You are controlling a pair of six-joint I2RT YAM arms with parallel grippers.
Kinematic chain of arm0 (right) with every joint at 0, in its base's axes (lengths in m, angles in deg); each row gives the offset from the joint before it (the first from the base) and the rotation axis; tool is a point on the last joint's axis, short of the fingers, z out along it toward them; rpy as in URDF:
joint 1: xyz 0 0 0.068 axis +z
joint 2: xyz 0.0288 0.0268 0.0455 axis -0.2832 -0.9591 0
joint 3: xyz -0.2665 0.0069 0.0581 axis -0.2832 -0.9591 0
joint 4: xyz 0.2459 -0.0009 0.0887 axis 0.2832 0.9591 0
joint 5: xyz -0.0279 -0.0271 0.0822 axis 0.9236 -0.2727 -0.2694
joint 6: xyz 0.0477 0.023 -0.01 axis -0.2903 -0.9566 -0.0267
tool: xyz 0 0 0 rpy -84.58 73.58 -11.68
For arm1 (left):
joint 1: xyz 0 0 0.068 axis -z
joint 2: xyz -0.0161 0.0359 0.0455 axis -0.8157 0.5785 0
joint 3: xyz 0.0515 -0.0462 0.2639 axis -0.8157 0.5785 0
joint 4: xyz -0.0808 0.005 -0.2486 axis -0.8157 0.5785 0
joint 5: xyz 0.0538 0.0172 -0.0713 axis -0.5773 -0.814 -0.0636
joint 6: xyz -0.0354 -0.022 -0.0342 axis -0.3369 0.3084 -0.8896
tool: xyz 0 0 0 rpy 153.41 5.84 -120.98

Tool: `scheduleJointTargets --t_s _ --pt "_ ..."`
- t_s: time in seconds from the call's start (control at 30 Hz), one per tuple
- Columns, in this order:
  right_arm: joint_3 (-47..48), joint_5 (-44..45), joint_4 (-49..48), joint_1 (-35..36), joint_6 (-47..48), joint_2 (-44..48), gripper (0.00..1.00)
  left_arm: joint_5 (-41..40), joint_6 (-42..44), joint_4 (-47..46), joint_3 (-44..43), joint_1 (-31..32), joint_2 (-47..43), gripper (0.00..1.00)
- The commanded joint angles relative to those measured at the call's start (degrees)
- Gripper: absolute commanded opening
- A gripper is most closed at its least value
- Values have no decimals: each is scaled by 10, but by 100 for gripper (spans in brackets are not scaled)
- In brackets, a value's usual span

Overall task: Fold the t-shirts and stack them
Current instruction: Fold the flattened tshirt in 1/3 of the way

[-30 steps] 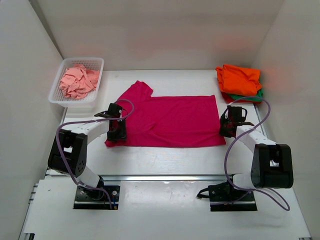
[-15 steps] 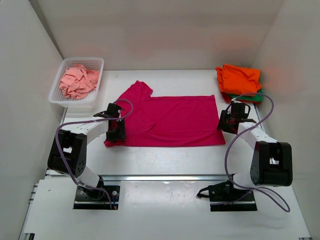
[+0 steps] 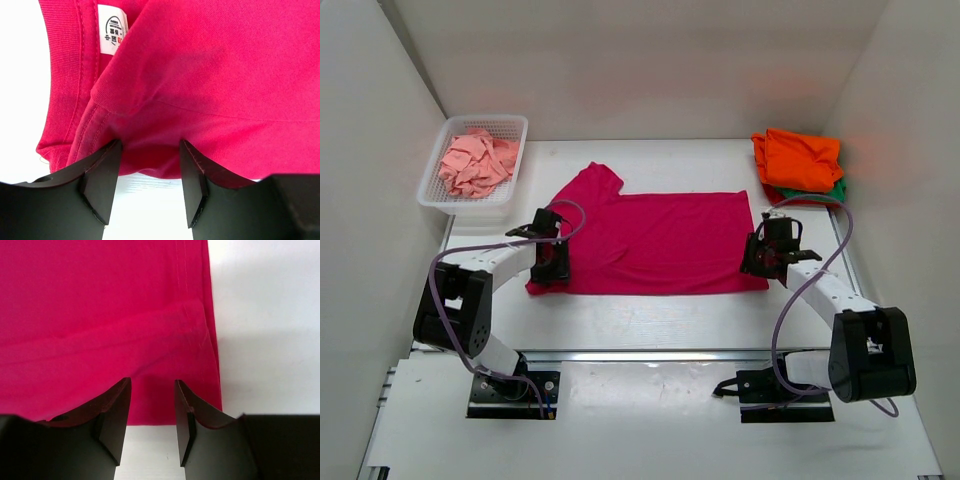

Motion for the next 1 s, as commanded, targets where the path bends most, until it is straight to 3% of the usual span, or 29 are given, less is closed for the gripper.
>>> scheduleJointTargets --t_s 0.0,0.33,0.5,0.67,0.97 --pt "-18 1 3 8 -28 -7 37 -28 1 41 26 -2 -10 61" --pt "-51 -14 40 12 -40 -20 38 -28 -7 64 48 14 -37 62" --pt "-79 -5 62 24 -58 38 37 -27 -15 74 54 27 -65 61" --pt "-84 -9 102 -11 -54 103 35 -15 -24 78 48 25 -94 61" --pt "10 -56 159 -11 -15 125 35 30 -21 146 -40 -18 -194 62"
